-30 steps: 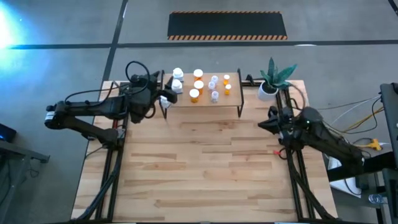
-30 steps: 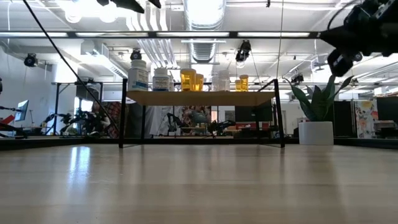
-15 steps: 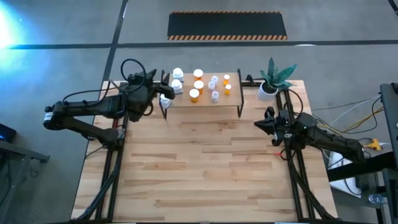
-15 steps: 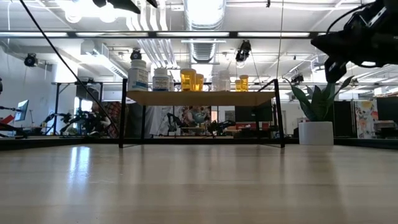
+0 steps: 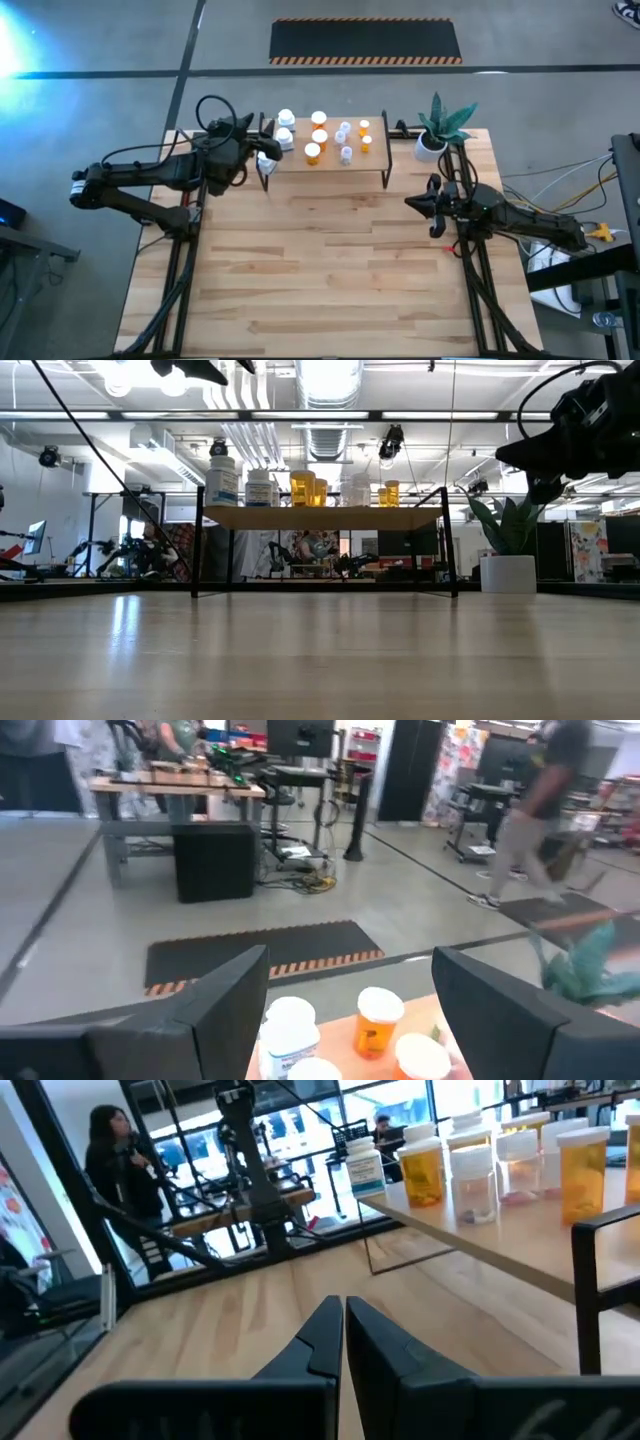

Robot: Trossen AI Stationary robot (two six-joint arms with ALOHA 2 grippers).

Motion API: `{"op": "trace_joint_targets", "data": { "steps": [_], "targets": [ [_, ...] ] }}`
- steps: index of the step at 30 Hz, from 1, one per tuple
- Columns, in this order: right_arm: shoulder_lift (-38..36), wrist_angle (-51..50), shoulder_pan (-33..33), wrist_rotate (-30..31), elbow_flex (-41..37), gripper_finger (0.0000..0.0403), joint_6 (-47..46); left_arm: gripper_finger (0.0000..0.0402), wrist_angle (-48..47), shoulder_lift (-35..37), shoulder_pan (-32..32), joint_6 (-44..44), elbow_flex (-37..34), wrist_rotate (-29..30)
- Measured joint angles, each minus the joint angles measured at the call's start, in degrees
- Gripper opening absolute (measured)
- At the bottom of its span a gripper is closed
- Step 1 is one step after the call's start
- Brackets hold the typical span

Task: Pick and place medicine bottles onto shelf by color
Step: Return to Home position

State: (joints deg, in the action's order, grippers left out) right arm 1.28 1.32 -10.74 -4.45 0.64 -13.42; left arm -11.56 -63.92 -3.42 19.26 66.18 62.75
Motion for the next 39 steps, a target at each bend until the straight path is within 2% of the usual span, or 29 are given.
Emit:
{"op": "trace_joint_targets", "data": {
  "steps": [3,7,10,14,16,22,28,34,39],
  "targets": [
    [1.2,-0.2,0.0,0.2,0.0,0.0009,0.1,0.0263,-0.1,0.0,-0.1,0.4,-0.2,-5.4],
    [2.2,-0.3,0.0,0.2,0.0,0.0009,0.1,0.0226,0.1,0.0,-1.2,2.9,-2.0,-19.1],
    [2.5,-0.3,0.0,0.2,0.0,0.0009,0.2,0.0162,1.1,0.3,-1.5,3.1,-5.6,-25.8],
    [2.6,-0.3,0.0,0.1,0.0,0.0009,0.1,0.0044,5.9,3.4,-1.5,2.9,-12.5,-31.6],
    [2.6,-0.2,0.0,0.1,0.0,0.0009,0.2,0.0013,8.6,6.6,-1.5,3.6,-17.2,-33.8],
    [2.6,-0.2,0.0,0.1,0.0,0.0009,0.1,0.0001,14.6,20.4,-1.3,3.0,-32.0,-38.8],
    [2.6,-0.2,0.0,0.1,0.0,0.0009,0.1,0.0002,15.8,33.7,-1.3,-7.8,-43.4,-43.2],
    [2.6,-0.1,0.0,0.1,0.0,0.0009,0.1,0.0003,16.3,39.7,-1.3,-9.0,-51.8,-43.7],
    [2.6,-0.1,0.0,0.1,0.0,0.0009,0.1,0.0003,26.7,45.6,-1.3,-11.1,-60.0,-50.7]
  ]
}}
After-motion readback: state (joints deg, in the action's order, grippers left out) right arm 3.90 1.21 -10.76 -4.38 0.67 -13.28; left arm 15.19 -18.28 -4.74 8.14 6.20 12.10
